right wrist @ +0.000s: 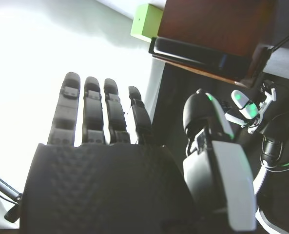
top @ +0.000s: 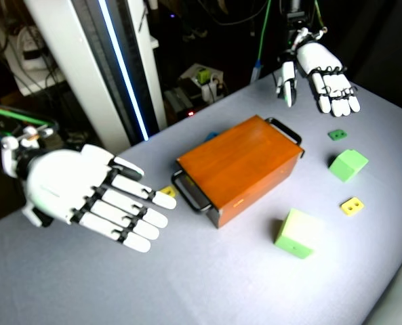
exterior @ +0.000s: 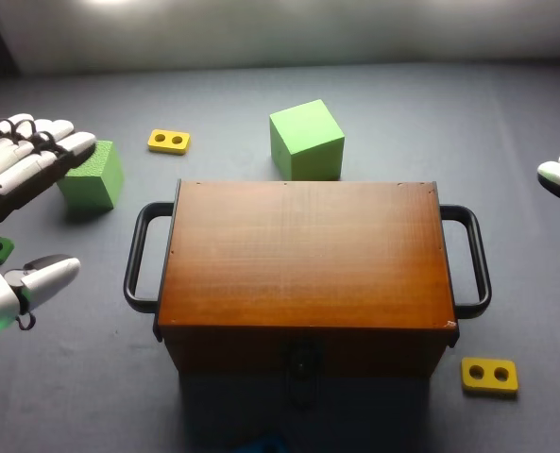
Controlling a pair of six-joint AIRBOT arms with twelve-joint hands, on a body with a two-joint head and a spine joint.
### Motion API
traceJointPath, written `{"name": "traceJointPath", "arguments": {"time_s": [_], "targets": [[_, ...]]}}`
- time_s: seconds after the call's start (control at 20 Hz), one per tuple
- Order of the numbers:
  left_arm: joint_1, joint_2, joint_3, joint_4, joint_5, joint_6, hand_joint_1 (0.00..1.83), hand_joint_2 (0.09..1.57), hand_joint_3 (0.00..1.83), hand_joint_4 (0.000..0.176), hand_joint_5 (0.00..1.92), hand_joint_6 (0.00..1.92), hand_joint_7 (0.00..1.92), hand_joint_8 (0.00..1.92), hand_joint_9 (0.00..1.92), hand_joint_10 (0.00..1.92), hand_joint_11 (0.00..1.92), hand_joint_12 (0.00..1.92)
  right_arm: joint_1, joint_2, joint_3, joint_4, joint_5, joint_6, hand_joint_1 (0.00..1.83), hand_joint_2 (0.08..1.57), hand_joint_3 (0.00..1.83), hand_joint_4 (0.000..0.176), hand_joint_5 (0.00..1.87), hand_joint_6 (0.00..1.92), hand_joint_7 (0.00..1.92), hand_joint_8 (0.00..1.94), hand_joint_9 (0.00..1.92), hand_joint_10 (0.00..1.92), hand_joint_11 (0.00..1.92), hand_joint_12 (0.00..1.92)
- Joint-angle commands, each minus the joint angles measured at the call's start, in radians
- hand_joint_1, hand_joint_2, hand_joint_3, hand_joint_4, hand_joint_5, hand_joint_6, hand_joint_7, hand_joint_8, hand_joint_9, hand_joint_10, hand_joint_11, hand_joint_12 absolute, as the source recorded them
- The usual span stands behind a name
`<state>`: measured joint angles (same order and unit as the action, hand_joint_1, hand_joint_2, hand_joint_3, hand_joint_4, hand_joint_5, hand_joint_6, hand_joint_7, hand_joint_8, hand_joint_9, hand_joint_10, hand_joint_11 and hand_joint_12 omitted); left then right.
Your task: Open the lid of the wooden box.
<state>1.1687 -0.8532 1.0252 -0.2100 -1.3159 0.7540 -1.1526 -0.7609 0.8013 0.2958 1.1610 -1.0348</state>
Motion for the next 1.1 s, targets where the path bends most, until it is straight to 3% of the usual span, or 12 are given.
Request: {"name": "traceJointPath", "arguments": {"time_s": [0.0, 0.6, 1.05], "targets": [[-0.002, 0.009, 0.003, -0.009, -0.113, -0.008, 0.39, 1.38, 0.02, 0.000, 0.06, 0.01, 0.00, 0.00, 0.00, 0.00, 0.00, 0.00, 0.000, -0.001, 0.000, -0.002, 0.109, 0.002, 0.53, 1.41, 0.03, 0.000, 0.00, 0.00, 0.00, 0.00, 0.00, 0.00, 0.00, 0.00], [0.001, 0.007, 0.003, 0.036, -0.017, -0.013, 0.21, 1.41, 0.00, 0.000, 0.04, 0.00, 0.00, 0.00, 0.00, 0.00, 0.00, 0.00, -0.014, -0.013, 0.004, -0.010, 0.049, 0.002, 0.49, 1.42, 0.01, 0.000, 0.00, 0.00, 0.00, 0.00, 0.00, 0.00, 0.00, 0.00], [0.046, -0.012, 0.004, 0.052, 0.053, -0.058, 0.25, 1.41, 0.00, 0.000, 0.06, 0.00, 0.00, 0.00, 0.00, 0.00, 0.00, 0.00, -0.013, -0.055, 0.029, -0.012, -0.032, 0.002, 0.56, 1.39, 0.00, 0.000, 0.01, 0.00, 0.00, 0.00, 0.00, 0.00, 0.00, 0.00]]}}
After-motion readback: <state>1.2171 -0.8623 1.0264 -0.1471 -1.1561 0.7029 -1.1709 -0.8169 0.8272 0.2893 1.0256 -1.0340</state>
